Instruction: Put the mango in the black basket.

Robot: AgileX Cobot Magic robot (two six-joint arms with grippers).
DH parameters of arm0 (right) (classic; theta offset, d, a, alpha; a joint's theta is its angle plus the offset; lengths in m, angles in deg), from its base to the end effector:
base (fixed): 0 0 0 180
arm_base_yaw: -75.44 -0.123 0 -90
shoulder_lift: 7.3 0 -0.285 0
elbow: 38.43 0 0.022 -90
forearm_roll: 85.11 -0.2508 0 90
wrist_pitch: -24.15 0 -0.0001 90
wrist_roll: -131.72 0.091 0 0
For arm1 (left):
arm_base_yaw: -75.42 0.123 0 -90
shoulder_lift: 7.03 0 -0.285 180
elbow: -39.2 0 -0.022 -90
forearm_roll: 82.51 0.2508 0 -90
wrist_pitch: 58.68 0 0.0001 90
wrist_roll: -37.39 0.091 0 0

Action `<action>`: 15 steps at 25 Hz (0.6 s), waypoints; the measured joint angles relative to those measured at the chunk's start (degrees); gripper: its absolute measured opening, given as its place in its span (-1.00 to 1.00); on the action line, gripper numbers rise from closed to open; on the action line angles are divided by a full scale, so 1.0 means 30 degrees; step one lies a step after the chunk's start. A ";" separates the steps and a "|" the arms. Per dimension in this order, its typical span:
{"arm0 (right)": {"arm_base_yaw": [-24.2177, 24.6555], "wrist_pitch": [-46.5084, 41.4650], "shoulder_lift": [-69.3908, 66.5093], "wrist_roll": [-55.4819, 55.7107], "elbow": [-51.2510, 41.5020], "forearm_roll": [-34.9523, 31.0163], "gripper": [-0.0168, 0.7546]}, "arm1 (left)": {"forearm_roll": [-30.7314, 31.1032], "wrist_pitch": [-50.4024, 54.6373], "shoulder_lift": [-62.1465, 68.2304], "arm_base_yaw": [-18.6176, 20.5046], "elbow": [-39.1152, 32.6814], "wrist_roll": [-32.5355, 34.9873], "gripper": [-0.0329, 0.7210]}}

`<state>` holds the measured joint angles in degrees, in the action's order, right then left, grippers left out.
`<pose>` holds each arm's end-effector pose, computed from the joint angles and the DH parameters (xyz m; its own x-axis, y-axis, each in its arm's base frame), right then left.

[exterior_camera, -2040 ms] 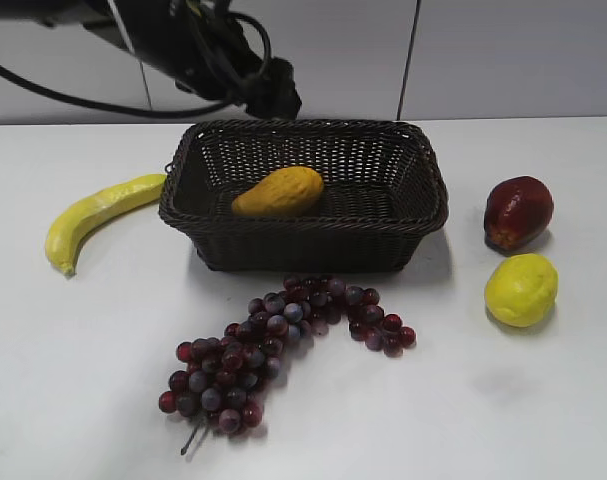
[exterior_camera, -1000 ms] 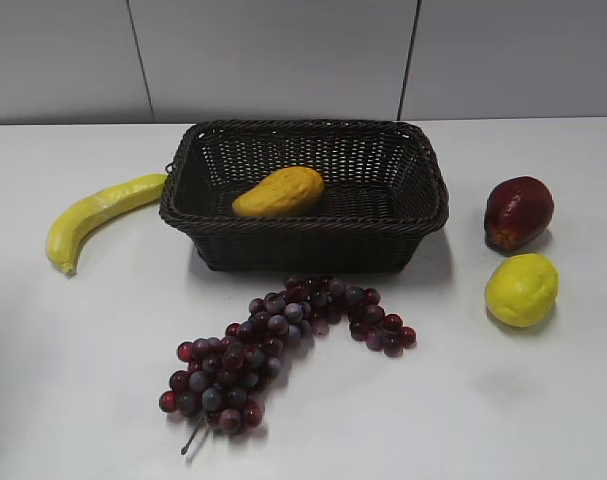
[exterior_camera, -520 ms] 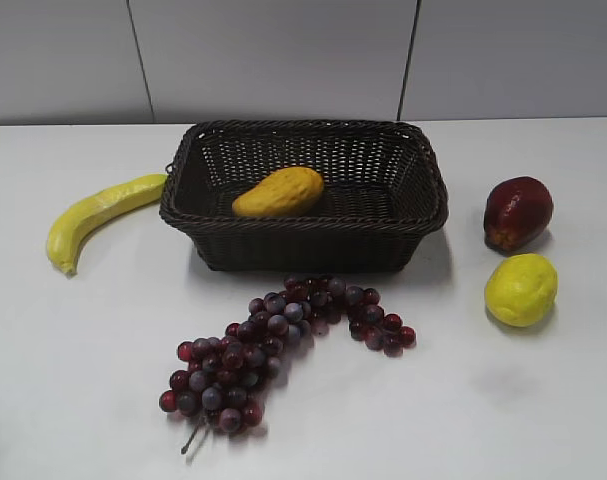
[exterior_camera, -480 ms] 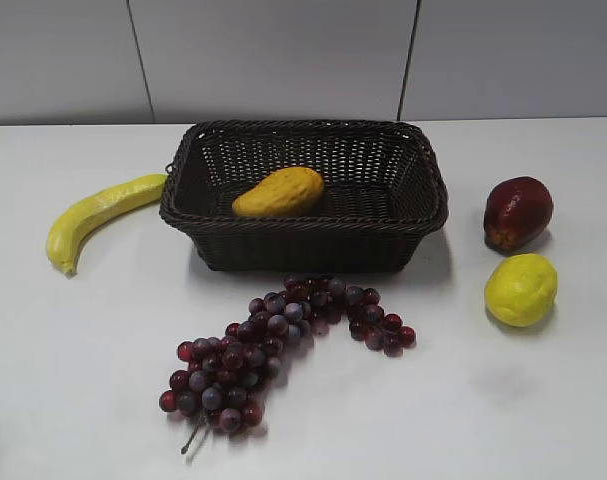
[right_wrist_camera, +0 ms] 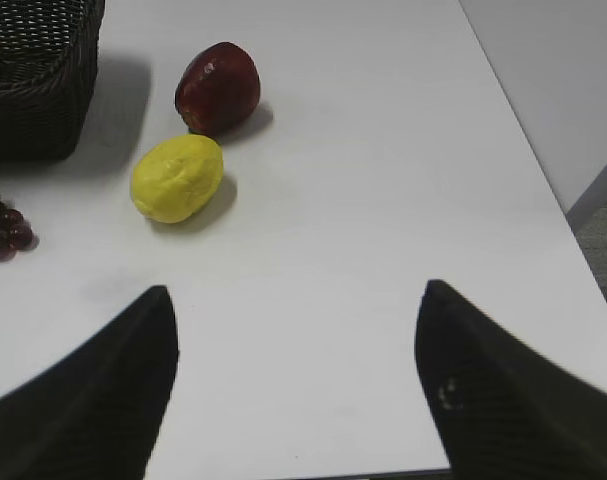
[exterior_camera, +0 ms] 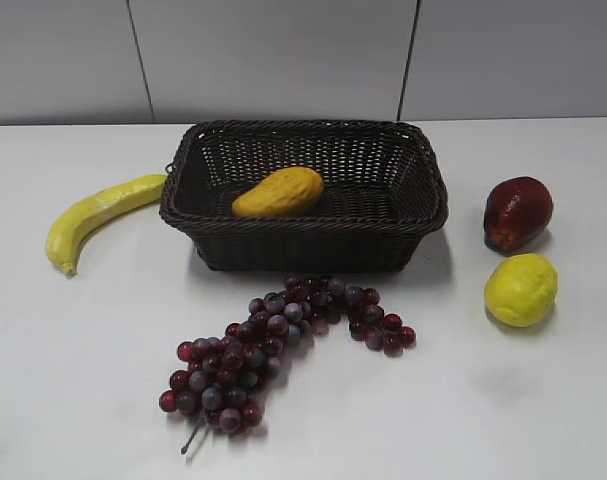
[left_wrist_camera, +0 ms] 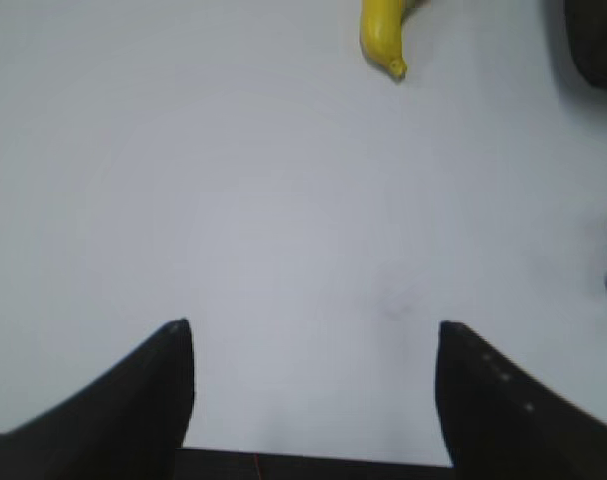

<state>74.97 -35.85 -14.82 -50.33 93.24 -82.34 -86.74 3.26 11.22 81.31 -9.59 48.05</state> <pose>-0.0055 -0.0039 0.2796 -0.4365 -0.0635 -0.8974 0.0033 0.9974 -0.0721 0.0228 -0.0036 0.2732 -0.6256 0.0866 -0.7754 0.0427 0.9961 0.0768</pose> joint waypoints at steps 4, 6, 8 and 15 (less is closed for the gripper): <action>0.0000 0.0000 0.0000 0.0000 0.0000 0.0000 0.52 | 0.0985 0.0016 -0.0596 0.0000 -0.0126 -0.0015 0.56; 0.0000 0.0000 0.0000 0.0000 0.0000 0.0000 0.52 | 0.1017 0.0040 -0.0596 0.0000 -0.0167 -0.0015 0.56; 0.0000 0.0000 0.0000 0.0000 0.0000 0.0000 0.52 | 0.1001 0.0040 -0.0596 0.0000 -0.0167 -0.0015 0.56; 0.0000 0.0000 0.0000 0.0000 0.0000 0.0000 0.52 | 0.0978 0.0040 -0.0665 -0.0018 -0.0167 -0.0038 0.56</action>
<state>74.97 -35.85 -14.82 -50.33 93.24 -82.34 -83.80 3.38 9.22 81.25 -10.09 47.93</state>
